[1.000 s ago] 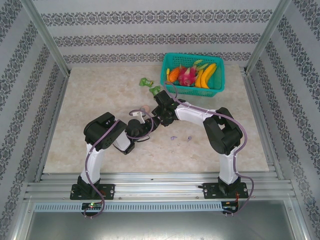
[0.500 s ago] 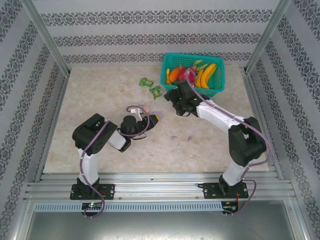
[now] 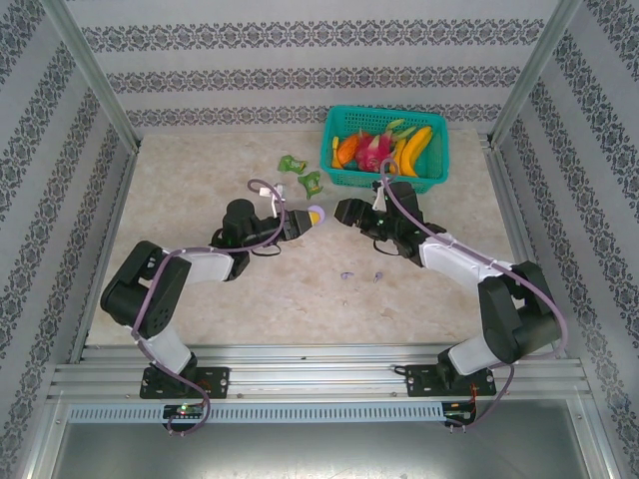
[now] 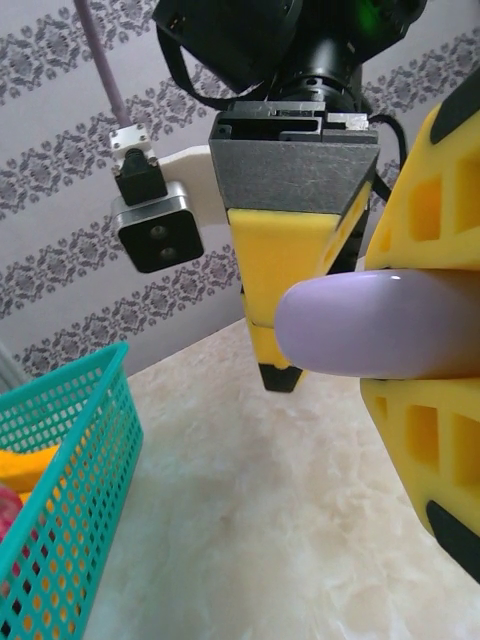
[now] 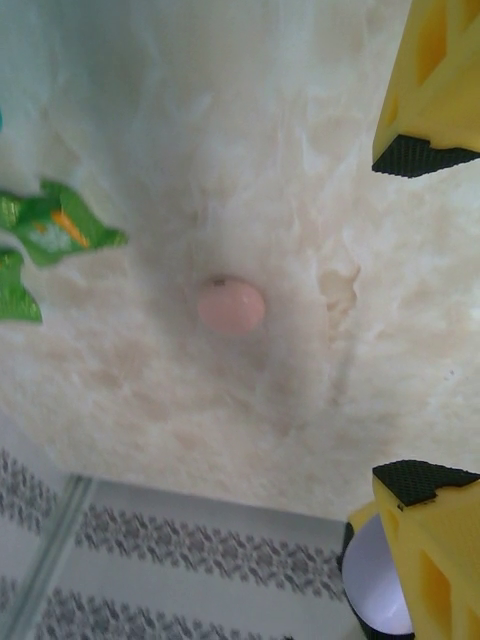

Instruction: Insert the wireless bluetooth earbuds into the charging case

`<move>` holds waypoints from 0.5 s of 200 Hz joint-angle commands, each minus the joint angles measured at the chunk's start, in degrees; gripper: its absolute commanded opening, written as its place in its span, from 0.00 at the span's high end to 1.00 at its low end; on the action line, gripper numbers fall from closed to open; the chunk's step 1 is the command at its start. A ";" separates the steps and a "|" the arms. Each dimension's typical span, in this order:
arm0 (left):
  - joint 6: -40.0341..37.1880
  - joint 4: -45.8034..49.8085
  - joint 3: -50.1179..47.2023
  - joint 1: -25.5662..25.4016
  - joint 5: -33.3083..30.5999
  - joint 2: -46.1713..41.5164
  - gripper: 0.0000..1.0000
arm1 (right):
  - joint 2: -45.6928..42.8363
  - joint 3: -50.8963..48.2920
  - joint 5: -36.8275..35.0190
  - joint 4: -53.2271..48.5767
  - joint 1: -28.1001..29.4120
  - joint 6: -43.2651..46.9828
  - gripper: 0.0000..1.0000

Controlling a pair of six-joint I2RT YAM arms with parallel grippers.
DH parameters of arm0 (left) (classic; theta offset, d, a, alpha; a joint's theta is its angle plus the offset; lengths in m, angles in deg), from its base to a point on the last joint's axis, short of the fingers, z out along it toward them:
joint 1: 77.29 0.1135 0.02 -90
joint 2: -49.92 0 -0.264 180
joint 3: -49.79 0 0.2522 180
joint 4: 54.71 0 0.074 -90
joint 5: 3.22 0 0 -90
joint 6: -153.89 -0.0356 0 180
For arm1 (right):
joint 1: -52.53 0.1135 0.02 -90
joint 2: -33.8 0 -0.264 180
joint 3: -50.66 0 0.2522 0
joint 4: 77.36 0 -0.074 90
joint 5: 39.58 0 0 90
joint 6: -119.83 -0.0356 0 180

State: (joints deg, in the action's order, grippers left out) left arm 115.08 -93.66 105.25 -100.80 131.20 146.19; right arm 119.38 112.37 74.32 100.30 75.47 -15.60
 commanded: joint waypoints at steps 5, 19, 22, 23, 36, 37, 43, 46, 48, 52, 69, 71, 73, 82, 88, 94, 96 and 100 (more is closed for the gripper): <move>-3.87 6.75 1.98 0.34 3.39 -2.52 0.83 | -1.29 -1.44 4.93 7.59 1.70 2.30 0.24; -4.35 7.82 2.33 0.35 3.42 -2.97 0.83 | -1.60 -1.68 5.07 8.00 2.20 2.36 0.24; -4.47 8.04 2.38 0.32 3.47 -2.98 0.83 | -1.64 -1.70 5.02 8.06 2.20 2.31 0.24; -4.50 8.14 2.41 0.36 3.43 -3.00 0.83 | -1.69 -1.71 5.06 8.07 2.20 2.29 0.24; -4.70 8.54 2.67 0.29 3.23 -3.10 0.83 | -1.99 -1.83 5.08 8.31 2.37 2.28 0.24; -4.70 8.56 2.68 0.30 3.31 -3.10 0.83 | -2.08 -1.81 5.09 8.33 2.37 2.24 0.24; -4.73 8.63 2.78 0.35 3.27 -3.07 0.83 | -2.18 -1.87 5.19 8.33 2.44 2.19 0.25; -4.71 8.71 2.85 0.32 3.22 -3.00 0.83 | -2.29 -1.89 5.19 8.35 2.46 2.19 0.25; -4.68 8.75 2.93 0.37 3.21 -2.97 0.83 | -2.29 -1.82 5.26 8.33 2.48 2.21 0.25; -4.70 8.79 2.94 0.29 3.21 -2.97 0.83 | -2.28 -1.87 5.28 8.33 2.54 2.18 0.25; -4.70 8.84 3.25 0.26 3.10 -2.70 0.83 | -1.94 -1.61 5.72 8.49 2.86 2.12 0.25; -4.71 8.85 3.27 0.36 3.05 -2.67 0.83 | -1.85 -1.56 5.89 8.57 2.89 2.11 0.25; -4.71 8.85 3.36 0.30 3.04 -2.62 0.84 | -1.83 -1.52 5.96 8.61 2.96 2.10 0.25; -4.71 8.87 3.60 0.31 3.04 -2.50 0.83 | -1.39 -1.29 6.33 8.71 3.22 2.10 0.25; -4.69 8.94 3.67 0.34 3.15 -2.36 0.84 | -1.22 -1.12 6.33 8.63 3.49 2.10 0.26; -4.68 8.94 3.83 0.32 3.17 -2.32 0.84 | -0.91 -1.10 6.27 8.40 3.75 2.19 0.26; -4.70 8.94 3.83 0.31 3.20 -2.27 0.84 | -0.89 -1.03 6.25 8.32 3.79 2.30 0.26; -4.71 9.02 3.97 0.37 3.18 -2.23 0.84 | -0.69 -1.08 6.25 8.35 3.86 2.29 0.26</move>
State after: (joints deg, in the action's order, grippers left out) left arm 111.85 -84.94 107.21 -100.80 133.12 144.42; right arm 118.70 111.01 78.93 106.51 78.27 -14.73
